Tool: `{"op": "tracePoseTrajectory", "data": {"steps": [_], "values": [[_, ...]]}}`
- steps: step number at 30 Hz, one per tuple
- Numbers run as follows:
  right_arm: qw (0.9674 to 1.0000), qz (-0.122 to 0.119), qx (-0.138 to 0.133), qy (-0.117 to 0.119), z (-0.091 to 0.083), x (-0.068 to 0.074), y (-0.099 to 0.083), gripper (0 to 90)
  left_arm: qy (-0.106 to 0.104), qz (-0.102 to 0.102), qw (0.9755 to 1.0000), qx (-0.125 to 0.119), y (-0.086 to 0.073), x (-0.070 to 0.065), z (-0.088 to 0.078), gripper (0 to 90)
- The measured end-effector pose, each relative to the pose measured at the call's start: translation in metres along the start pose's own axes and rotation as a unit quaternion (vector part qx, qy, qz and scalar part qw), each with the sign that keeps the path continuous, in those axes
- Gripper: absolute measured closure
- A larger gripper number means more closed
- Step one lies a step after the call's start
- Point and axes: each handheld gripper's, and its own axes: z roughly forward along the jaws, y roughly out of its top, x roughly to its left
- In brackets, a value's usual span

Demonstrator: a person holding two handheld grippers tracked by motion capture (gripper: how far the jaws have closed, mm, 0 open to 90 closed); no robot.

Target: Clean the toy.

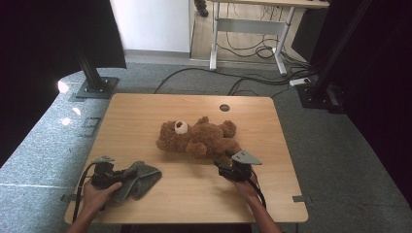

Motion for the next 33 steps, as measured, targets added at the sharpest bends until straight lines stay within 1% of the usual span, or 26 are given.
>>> {"op": "tracePoseTrajectory", "data": {"steps": [4,5,6,7,10,13,14,15,16,18,21,26,27,28,30,31,33], "values": [[1.0000,-0.001,0.002,0.000,-0.001,0.000,0.000,36.3,0.003,0.001,1.0000,0.007,-0.001,0.000,0.003,65.5],[1.0000,-0.001,0.002,-0.001,-0.001,0.000,-0.001,36.1,0.001,0.002,1.0000,0.009,-0.001,0.000,0.003,62.3],[1.0000,0.000,0.002,-0.001,0.000,0.000,-0.001,35.9,-0.005,0.003,0.9999,0.010,-0.002,0.001,0.004,56.1],[1.0000,0.000,0.003,-0.001,0.000,0.000,-0.001,35.4,-0.008,0.010,0.9999,0.004,-0.002,0.001,0.003,48.4],[1.0000,0.002,0.006,0.000,-0.001,0.000,-0.001,34.0,-0.003,0.021,0.9997,-0.013,-0.001,-0.001,-0.003,31.5],[1.0000,0.003,0.007,0.002,-0.002,0.000,-0.001,33.2,-0.002,0.037,0.9989,-0.029,0.001,-0.006,-0.014,17.8],[1.0000,0.004,0.007,0.002,-0.003,-0.001,-0.001,32.7,-0.001,0.043,0.9985,-0.035,0.002,-0.007,-0.019,15.3],[1.0000,0.005,0.008,0.003,-0.003,-0.001,0.000,32.3,0.005,0.050,0.9977,-0.046,0.003,-0.009,-0.024,13.4],[0.9999,0.006,0.010,0.003,-0.003,-0.001,0.000,31.9,0.006,0.053,0.9972,-0.053,0.004,-0.010,-0.027,13.1],[0.9999,0.007,0.012,0.003,-0.004,-0.001,0.000,31.6,0.003,0.059,0.9966,-0.058,0.006,-0.011,-0.032,12.0],[0.9999,0.008,0.011,0.002,-0.005,-0.002,-0.001,31.4,0.006,0.064,0.9961,-0.060,0.013,-0.015,-0.032,12.7],[0.9998,0.010,0.015,0.004,-0.009,-0.004,-0.001,31.0,0.003,0.072,0.9955,-0.062,0.027,-0.027,-0.019,14.6],[0.9998,0.011,0.014,0.004,-0.010,-0.004,-0.001,30.9,0.001,0.075,0.9952,-0.063,0.032,-0.031,-0.015,15.1],[0.9998,0.012,0.014,0.005,-0.012,-0.005,-0.001,30.7,0.002,0.080,0.9948,-0.064,0.035,-0.034,-0.014,15.9],[0.9998,0.013,0.014,0.005,-0.015,-0.006,0.000,30.2,0.011,0.093,0.9930,-0.073,0.042,-0.043,-0.009,17.7],[0.9998,0.013,0.013,0.004,-0.017,-0.006,0.000,29.8,0.011,0.097,0.9924,-0.075,0.045,-0.046,-0.006,18.7],[0.9998,0.017,0.009,0.004,-0.023,-0.007,0.001,29.4,0.002,0.099,0.9918,-0.081,0.051,-0.053,-0.001,19.4]]}}
